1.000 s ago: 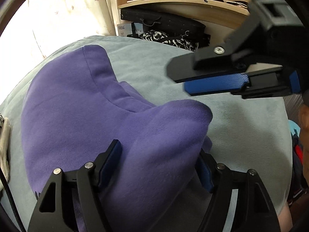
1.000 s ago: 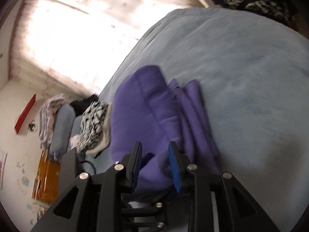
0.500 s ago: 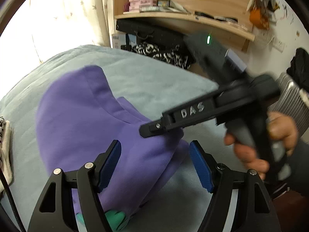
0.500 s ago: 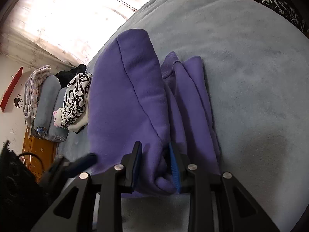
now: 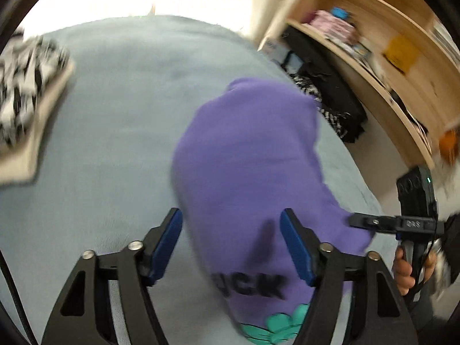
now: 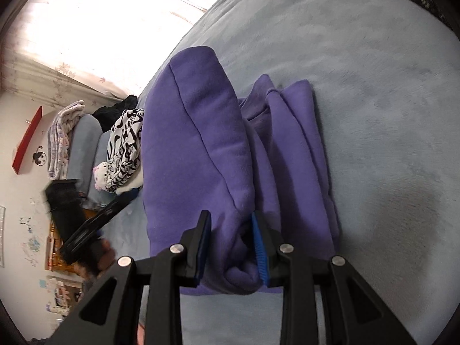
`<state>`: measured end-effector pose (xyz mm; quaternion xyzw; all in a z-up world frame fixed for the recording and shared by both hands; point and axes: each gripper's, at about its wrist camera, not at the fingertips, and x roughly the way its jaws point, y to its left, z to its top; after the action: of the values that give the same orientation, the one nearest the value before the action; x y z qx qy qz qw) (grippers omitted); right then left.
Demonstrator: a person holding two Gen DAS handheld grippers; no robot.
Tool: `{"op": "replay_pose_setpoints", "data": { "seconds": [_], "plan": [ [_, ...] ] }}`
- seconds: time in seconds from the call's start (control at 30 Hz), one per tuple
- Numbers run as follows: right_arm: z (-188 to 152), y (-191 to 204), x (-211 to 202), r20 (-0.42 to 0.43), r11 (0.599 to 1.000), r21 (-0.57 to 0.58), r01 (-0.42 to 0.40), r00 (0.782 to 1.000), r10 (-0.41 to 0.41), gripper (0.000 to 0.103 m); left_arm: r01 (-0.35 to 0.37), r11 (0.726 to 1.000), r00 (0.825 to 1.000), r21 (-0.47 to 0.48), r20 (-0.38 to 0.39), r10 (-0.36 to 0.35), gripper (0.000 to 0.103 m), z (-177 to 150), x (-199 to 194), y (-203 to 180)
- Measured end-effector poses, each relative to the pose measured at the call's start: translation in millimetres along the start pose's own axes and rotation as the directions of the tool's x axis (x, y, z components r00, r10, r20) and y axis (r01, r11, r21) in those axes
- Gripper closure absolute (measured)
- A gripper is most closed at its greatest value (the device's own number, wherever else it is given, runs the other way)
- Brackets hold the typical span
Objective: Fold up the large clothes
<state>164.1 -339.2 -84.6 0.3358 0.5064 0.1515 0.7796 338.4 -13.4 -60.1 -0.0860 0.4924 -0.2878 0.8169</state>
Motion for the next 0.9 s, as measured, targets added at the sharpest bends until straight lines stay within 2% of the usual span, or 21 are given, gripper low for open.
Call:
{"op": "replay_pose_setpoints", "data": {
  "seconds": [0.07, 0.13, 0.23, 0.27, 0.37, 0.4, 0.5, 0.6, 0.63, 0.73, 0.77, 0.83, 0.9],
  "plan": [
    [4.9, -2.1, 5.4, -0.019, 1.0, 0.007, -0.009, 1.0, 0.009, 0.074, 0.033, 0.999, 0.999, -0.036, -0.031, -0.034, 0.041, -0.4, 15.3, 13.4],
    [9.0, -5.9, 5.8, -0.025, 1.0, 0.012, -0.002, 1.0, 0.003, 0.074, 0.113, 0.99, 0.992, -0.083, -0.045, -0.117, 0.041, -2.4, 22.3, 26.5],
    [16.1, -7.2, -3.4, 0.008, 1.0, -0.007, 0.002, 1.0, -0.002, 0.074, 0.223, 0.966, 0.969, -0.132, -0.076, -0.234, 0.041, -4.7, 31.2, 37.6],
    [18.1, -6.3, -5.1, 0.018, 1.0, -0.012, -0.001, 1.0, 0.001, 0.071, 0.246, 0.96, 0.962, -0.132, -0.091, -0.259, 0.041, -6.6, 34.1, 37.9],
    [28.3, -7.8, -4.2, 0.009, 0.999, -0.036, -0.032, 0.999, 0.032, 0.034, 0.286, 0.95, 0.945, -0.127, -0.123, -0.302, 0.037, -8.1, 45.9, 37.3],
    [30.1, -7.3, -0.3, -0.006, 0.998, -0.048, -0.043, 0.999, 0.043, 0.029, 0.291, 0.947, 0.942, -0.133, -0.131, -0.308, 0.034, -7.8, 50.0, 38.7],
    [35.4, -9.8, 22.5, -0.083, 0.996, -0.076, -0.038, 0.996, 0.031, 0.029, 0.317, 0.934, 0.927, -0.162, -0.153, -0.342, 0.025, -8.8, 61.0, 44.0],
    [39.2, -20.4, 44.1, -0.136, 0.997, -0.063, -0.035, 0.99, 0.026, 0.029, 0.358, 0.917, 0.907, -0.176, -0.166, -0.386, 0.022, -10.0, 78.5, 39.5],
    [40.5, -25.0, 52.4, -0.155, 0.998, -0.051, -0.042, 0.987, 0.033, 0.029, 0.372, 0.912, 0.901, -0.174, -0.167, -0.399, 0.02, -10.3, 82.8, 37.6],
    [44.5, -38.0, 70.2, -0.179, 0.995, -0.005, -0.099, 0.979, 0.097, 0.029, 0.384, 0.909, 0.898, -0.16, -0.164, -0.408, 0.014, -14.7, 89.3, 32.8],
    [46.3, -41.0, 71.5, -0.164, 0.992, 0.008, -0.126, 0.978, 0.126, 0.03, 0.386, 0.908, 0.897, -0.16, -0.163, -0.41, 0.013, -15.4, 91.5, 32.3],
    [47.4, -40.5, 68.9, -0.133, 0.989, -0.004, -0.151, 0.98, 0.149, 0.047, 0.391, 0.905, 0.895, -0.166, -0.161, -0.416, 0.012, -16.0, 95.7, 30.2],
    [44.2, -33.2, 62.3, -0.111, 0.991, -0.052, -0.127, 0.986, 0.121, 0.076, 0.384, 0.909, 0.9, -0.163, -0.156, -0.408, 0.012, -17.3, 94.6, 31.1]
  ]
}}
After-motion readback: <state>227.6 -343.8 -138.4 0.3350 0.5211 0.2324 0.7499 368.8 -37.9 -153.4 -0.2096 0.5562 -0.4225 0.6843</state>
